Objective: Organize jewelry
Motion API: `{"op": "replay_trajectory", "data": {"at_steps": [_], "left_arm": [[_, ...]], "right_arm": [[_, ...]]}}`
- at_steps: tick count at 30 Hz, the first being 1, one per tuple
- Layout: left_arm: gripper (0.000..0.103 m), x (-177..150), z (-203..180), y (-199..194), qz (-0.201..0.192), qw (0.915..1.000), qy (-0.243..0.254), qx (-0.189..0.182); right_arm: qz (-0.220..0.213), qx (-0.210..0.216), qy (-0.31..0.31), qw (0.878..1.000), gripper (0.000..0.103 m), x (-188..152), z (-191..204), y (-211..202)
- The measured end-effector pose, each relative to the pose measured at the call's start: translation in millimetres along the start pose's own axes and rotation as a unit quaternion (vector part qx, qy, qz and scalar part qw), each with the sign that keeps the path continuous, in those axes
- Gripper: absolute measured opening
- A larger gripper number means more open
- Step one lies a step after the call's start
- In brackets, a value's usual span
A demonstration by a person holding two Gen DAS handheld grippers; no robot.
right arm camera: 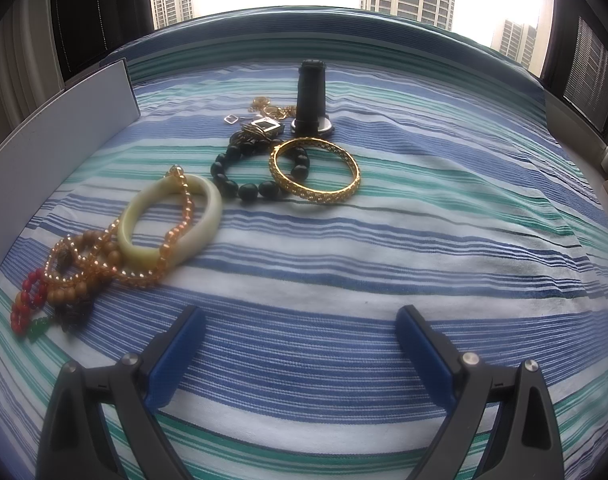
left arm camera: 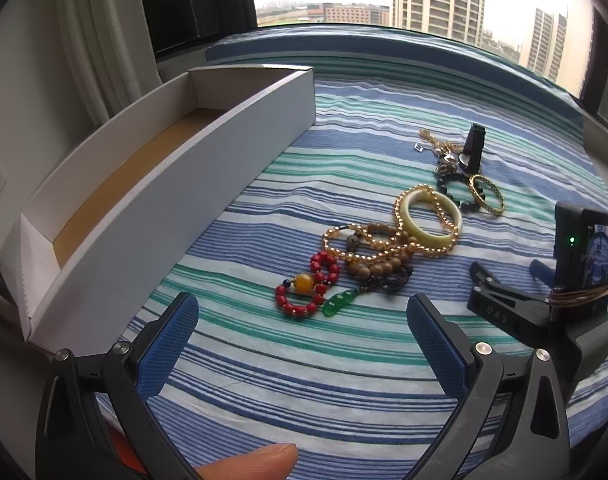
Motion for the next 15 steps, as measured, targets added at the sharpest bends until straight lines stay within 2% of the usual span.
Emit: {"op": "replay_trajectory", "data": {"at_steps": [7, 15], "left_arm": [[0.103, -0.6, -7.0, -5.2, 0.0, 1.0, 0.006, -0.002], [0.103, 0.6, -1.1, -7.4, -0.002, 0.9999, -0.011, -0.004]], "right_arm": [[0.0, 0.0, 0.0, 1.0, 0.098, 0.1, 0.0, -0.1], [0.0, 0.0, 0.0, 1.0, 0.098, 0.2, -0.2, -0.3]]}}
Point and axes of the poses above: each gripper's, at about its wrist camera, not at the fingertips, and y roughly the way its jaws point, z to its left, x to its top, the point moved 8 cm from there along y, roughly the way its jaws point, and after that the axes turned 11 degrees about y, right-handed, at the moved point
